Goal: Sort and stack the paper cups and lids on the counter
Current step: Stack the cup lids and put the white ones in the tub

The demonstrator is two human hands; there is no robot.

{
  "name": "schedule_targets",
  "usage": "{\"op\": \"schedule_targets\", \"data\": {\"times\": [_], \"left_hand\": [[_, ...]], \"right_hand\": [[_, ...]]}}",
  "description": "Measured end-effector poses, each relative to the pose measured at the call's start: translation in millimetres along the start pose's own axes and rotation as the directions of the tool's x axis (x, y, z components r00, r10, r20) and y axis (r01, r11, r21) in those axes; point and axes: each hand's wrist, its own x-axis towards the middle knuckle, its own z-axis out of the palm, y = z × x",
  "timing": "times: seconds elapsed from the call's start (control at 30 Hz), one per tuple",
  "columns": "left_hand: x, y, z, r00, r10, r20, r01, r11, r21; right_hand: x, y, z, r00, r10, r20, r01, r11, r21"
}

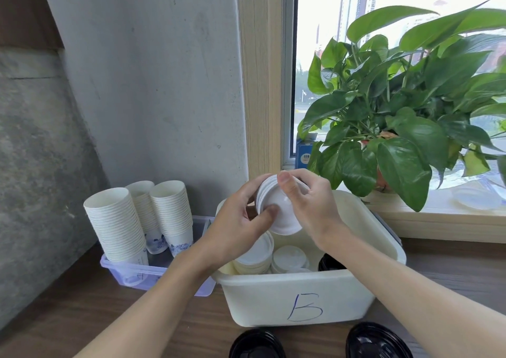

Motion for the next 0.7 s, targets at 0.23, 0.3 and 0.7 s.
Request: {"op": "schedule_targets", "data": {"times": [0.23, 0.3, 0.7], "left_hand": [[1.5, -1.1, -2.3, 1.000, 0.009, 0.021, -0.009, 0.999, 0.037], [1.6, -3.7, -1.8, 0.999, -0.002, 0.038, -0.002, 0.993, 0.115], [2.4, -6.4, -0.5, 0.998, -0.061, 0.009, 0.059, 0.989, 0.132]], "right_hand": [[-2.2, -2.1, -3.2, 0.999, -0.021, 0.036, 0.024, 0.996, -0.085], [-3.8, -1.6, -5.3, 0.995, -0.033, 0.091, 0.044, 0.992, -0.117], [-8.4, -7.0, -4.2, 0.974, -0.190, 0.125, 0.221, 0.924, -0.313]]}}
